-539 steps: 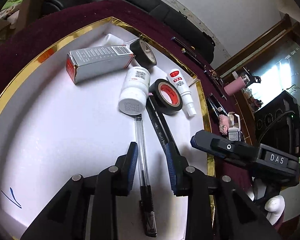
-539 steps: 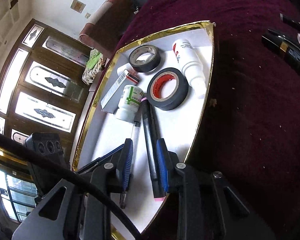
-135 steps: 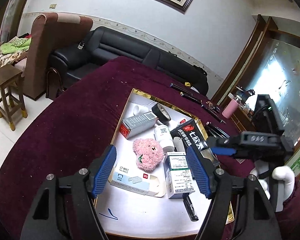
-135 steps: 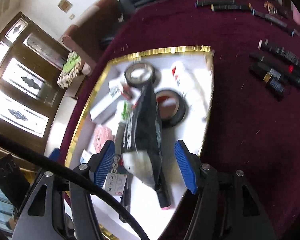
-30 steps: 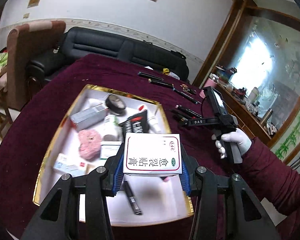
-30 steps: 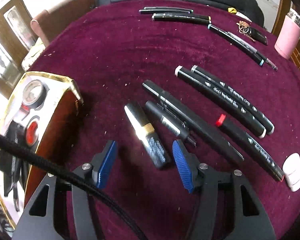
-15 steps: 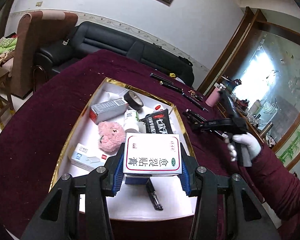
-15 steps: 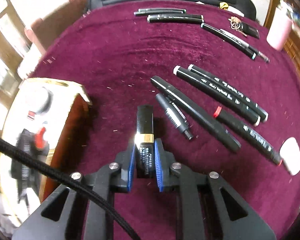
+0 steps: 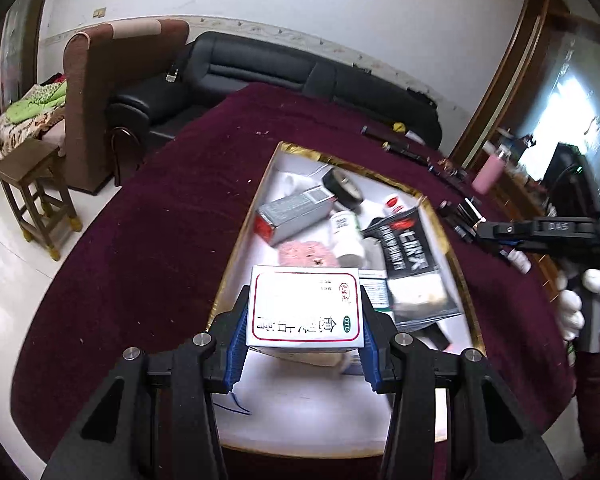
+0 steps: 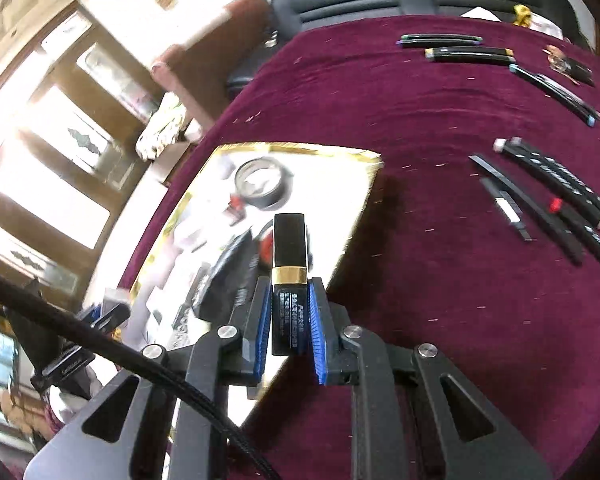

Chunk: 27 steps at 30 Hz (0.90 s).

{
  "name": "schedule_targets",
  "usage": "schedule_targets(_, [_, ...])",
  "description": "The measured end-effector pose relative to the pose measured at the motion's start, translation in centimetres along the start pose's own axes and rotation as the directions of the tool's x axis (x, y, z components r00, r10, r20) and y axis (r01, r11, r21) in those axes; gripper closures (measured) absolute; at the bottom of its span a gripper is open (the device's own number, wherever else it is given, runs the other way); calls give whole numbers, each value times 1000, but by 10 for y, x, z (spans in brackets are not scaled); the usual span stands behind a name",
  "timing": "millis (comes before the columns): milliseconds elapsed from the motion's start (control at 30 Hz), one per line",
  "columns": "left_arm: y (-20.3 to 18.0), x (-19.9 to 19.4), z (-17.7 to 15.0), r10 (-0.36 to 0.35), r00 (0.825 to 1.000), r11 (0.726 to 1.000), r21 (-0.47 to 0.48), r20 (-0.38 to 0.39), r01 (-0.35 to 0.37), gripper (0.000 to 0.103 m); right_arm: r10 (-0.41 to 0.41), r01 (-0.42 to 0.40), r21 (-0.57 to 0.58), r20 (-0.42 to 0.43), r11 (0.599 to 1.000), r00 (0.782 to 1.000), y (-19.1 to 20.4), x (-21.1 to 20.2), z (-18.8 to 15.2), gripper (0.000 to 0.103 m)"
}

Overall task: Organize objects
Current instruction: 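Grasp the black gold-banded tube with right while left holds the ointment box, then lower ointment box and black tube into the white box, opening both tools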

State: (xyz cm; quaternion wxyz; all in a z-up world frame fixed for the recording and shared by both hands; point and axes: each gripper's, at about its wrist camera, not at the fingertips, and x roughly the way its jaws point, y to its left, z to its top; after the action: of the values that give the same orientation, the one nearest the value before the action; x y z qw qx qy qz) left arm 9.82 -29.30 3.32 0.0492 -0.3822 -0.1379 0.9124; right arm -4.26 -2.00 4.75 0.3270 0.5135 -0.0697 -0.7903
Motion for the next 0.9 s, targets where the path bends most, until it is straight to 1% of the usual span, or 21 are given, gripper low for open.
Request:
schedule_targets(100, [2,9,1,26,999,999,21,-27,-26,62,-4,3,-29,-36,1000,999,20,19,-5,87])
schedule_targets(200, [2,11,-1,20,1000,1000,24,-21,-20,62,-50,46,-73,-62,996,997,38,35,-14,87])
schedule_targets(367, [8,9,-3,-18,1000,1000,-5,-16,18,61,-102,93,-101,-90,991,991,46,48,-19,85])
schedule_targets(400, [10,8,-2,-25,1000,1000,-12,-16,25,60,-106,97,-103,-93,990,990,46,47,-20,85])
schedule_targets(433, [12,7,-2,-39,999,999,-23,-12,39,54,-107,97,-109,-92,989,990,47,42,-23,84])
schedule_targets(500, [15,3,-2,-61,998,997,-41,2,61,45,-122,112,-122,-84,986,989,50,36,-27,81])
schedule_targets(567, [17,-2,-2,-87,996,995,-55,22,88,45,-143,134,-134,-62,982,988,53,28,-26,77])
schedule_targets(633, [18,-7,-3,-105,994,992,-65,44,107,44,-156,150,-131,-32,980,987,55,23,-24,77])
schedule_targets(700, [20,-12,-4,-131,989,988,-78,64,136,44,-134,131,-128,-11,983,991,61,19,-20,77])
schedule_targets(767, [20,-17,-5,-145,986,985,-83,79,152,44,-79,76,-120,-20,990,997,66,23,-16,76])
schedule_targets(800, [20,-19,-6,-153,984,984,-84,87,160,44,-60,57,-118,-25,991,998,69,25,-14,72])
schedule_targets(833, [20,-22,-7,-162,982,982,-84,95,170,44,-50,46,-119,-28,992,998,73,30,-12,70])
schedule_targets(867, [21,-23,-8,-167,981,981,-86,99,176,43,-55,51,-123,-36,991,998,76,36,-10,64])
schedule_targets(900, [22,-25,-9,-174,980,979,-90,102,183,43,-66,60,-126,-49,990,997,78,42,-8,63])
